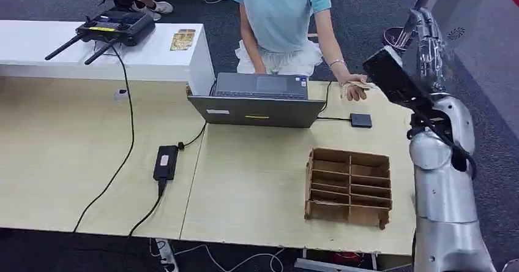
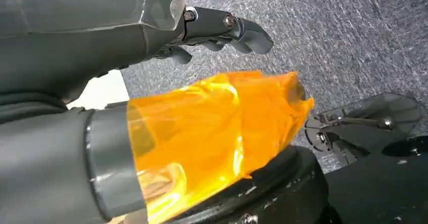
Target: Pass the card to the sensor for recognition and then transmit it.
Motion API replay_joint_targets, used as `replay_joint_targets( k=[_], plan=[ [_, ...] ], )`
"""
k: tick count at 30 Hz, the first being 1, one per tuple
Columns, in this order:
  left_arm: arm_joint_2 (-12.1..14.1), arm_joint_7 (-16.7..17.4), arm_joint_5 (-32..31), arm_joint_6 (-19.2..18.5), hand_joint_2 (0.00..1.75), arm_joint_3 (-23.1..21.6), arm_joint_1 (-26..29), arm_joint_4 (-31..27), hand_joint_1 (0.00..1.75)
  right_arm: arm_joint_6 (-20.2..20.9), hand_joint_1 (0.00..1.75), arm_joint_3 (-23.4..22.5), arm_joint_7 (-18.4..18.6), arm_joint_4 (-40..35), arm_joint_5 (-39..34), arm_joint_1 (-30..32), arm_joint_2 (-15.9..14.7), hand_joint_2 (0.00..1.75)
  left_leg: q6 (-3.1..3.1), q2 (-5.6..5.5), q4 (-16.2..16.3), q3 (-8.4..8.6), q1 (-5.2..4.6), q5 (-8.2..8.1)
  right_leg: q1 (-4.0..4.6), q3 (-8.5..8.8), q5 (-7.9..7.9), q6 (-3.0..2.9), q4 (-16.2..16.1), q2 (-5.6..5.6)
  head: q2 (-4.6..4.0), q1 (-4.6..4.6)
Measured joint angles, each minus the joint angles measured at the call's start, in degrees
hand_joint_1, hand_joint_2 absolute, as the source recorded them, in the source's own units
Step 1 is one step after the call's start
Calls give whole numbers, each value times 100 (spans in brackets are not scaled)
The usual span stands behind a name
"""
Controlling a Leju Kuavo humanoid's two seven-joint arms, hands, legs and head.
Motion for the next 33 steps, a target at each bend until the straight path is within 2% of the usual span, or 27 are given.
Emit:
replay_joint_targets(
  k=[3, 7, 10, 14, 19, 23, 29, 33],
  plan=[
    [0, 42, 37, 2, 0, 4, 5, 0, 0, 225, 0, -268, -330, -151, -567, 458, 0, 175, -1, 5, 0, -1, -1, -2, -1, 0, 0, 0, 0, 5, 0, -2],
    [0, 77, 50, 4, 0, 7, 4, 0, 0, 596, 0, -471, -760, -306, -1921, 1010, 28, 175, 0, 3, 0, -1, -1, -2, -1, -2, 0, 0, -2, 5, -2, -2],
    [0, 81, 42, 13, 0, 7, 3, 0, 0, 1001, 0, -532, -835, -389, -3105, 1336, 55, 175, 0, 4, 0, 0, 0, -3, 0, -4, 0, 0, -1, 5, 0, -2],
    [0, 57, -9, 15, 0, 7, 5, 0, 0, 1293, 0, -567, -918, -389, -4120, 1616, 50, 175, -1, 5, -1, 0, 0, -2, 0, -5, 0, 0, -1, 7, -2, -2],
    [0, 13, -70, 31, 0, 7, 5, 0, 0, 1377, 0, -689, -1049, -332, -5080, 1850, 61, 175, -1, 6, -1, -1, -1, -2, -1, -3, 0, 0, -1, 8, -2, -2],
    [-2, 13, -70, 46, 0, 7, 4, 0, 0, 1344, 0, -847, -1136, -343, -5425, 1997, 153, 175, 0, 7, 0, 0, -1, -2, -1, -4, 0, 0, -2, 9, 0, -2],
    [-4, 114, -255, 44, 0, 0, 5, 0, 0, 1407, 0, -873, -1448, -502, -5298, 2348, 378, 175, 0, 11, -2, -1, 1, -3, 1, -6, -2, -1, -1, 11, 0, -2],
    [-9, 118, -310, 70, 0, -24, 6, 0, 0, 1375, 0, -873, -1503, -533, -5368, 2507, 592, 175, -1, 12, -3, -1, 1, -3, 1, -6, -3, -2, 0, 13, 0, -2]
  ],
)
